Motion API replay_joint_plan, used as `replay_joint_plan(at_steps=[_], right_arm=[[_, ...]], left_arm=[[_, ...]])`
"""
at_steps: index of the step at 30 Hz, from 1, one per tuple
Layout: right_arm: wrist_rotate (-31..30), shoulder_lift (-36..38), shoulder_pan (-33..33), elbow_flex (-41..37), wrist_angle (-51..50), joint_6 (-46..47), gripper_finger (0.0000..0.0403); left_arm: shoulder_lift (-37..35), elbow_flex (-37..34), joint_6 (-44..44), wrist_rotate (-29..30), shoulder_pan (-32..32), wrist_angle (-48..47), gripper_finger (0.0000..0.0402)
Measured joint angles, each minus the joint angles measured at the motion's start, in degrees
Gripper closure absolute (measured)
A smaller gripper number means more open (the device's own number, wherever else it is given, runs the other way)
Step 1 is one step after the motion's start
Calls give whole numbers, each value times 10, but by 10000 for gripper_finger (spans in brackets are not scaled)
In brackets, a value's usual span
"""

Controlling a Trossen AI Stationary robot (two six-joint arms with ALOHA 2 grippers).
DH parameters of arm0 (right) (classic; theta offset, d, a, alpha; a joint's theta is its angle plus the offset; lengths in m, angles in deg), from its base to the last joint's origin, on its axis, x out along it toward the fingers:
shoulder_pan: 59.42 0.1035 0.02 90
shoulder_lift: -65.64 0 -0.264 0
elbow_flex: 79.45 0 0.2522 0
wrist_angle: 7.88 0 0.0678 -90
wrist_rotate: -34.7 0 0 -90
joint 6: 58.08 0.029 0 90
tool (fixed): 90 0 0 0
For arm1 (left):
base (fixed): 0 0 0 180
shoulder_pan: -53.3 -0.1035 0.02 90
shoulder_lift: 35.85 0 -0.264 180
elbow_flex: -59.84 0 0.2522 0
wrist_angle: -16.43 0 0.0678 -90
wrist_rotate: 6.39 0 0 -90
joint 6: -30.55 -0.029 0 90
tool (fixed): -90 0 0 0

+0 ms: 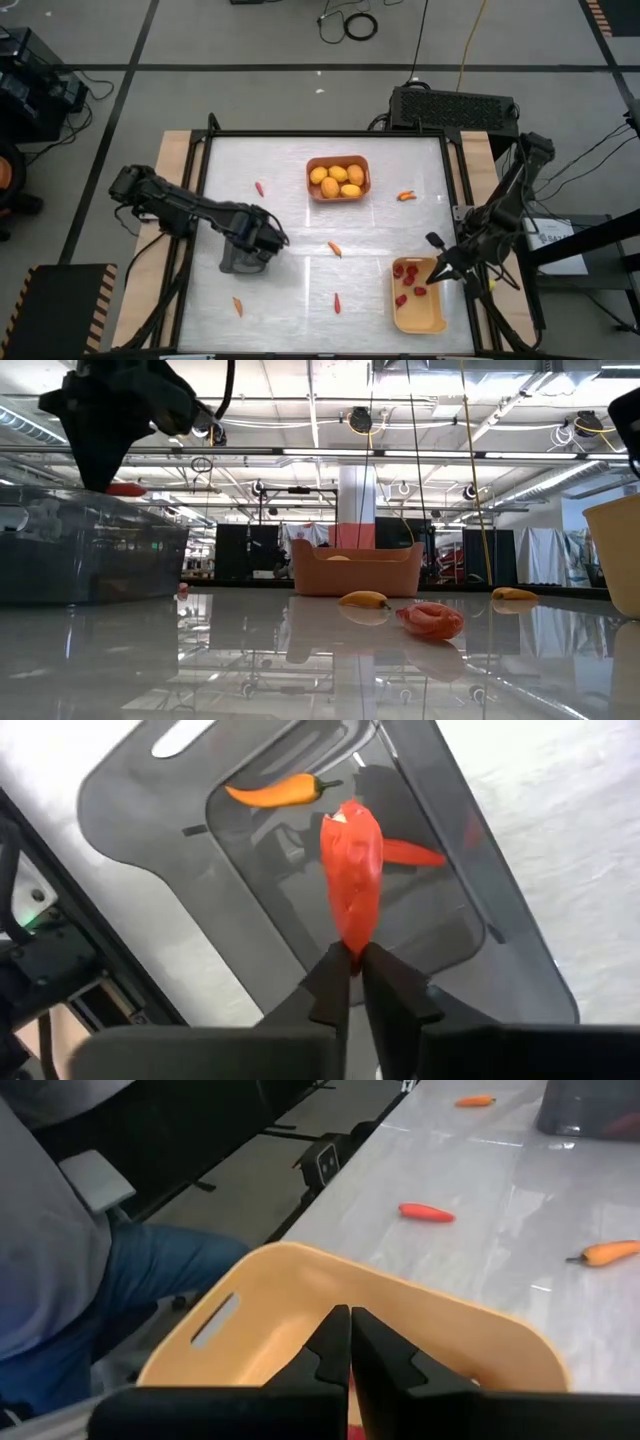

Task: Sort produce into baskets
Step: Put the orange chili pepper into the black bin, then put the yellow chili pepper into the black bin

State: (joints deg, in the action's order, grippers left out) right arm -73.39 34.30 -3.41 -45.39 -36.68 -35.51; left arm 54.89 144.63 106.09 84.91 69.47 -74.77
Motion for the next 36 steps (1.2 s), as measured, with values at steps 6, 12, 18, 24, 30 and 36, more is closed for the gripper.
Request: replay_joint_plan(at_steps=[6,12,18,24,30,36], right_arm=[[0,32,0,0,-31,-21,399],[0,39,0,0,-42,-23,399],[0,38,0,0,-35,-5,399],[0,38,0,0,-37,27,399],[0,31,0,0,-40,54,399],[-20,15,0,-1,-41,72,399]], left_arm=[[0,0,2,-9,-16,-26,302],[0,16,-39,-12,-35,-22,275],[-1,42,-139,7,-62,80,274],[6,45,-316,132,-97,385,274],[71,45,-556,124,-134,768,274],[193,92,-667,123,-174,940,274]])
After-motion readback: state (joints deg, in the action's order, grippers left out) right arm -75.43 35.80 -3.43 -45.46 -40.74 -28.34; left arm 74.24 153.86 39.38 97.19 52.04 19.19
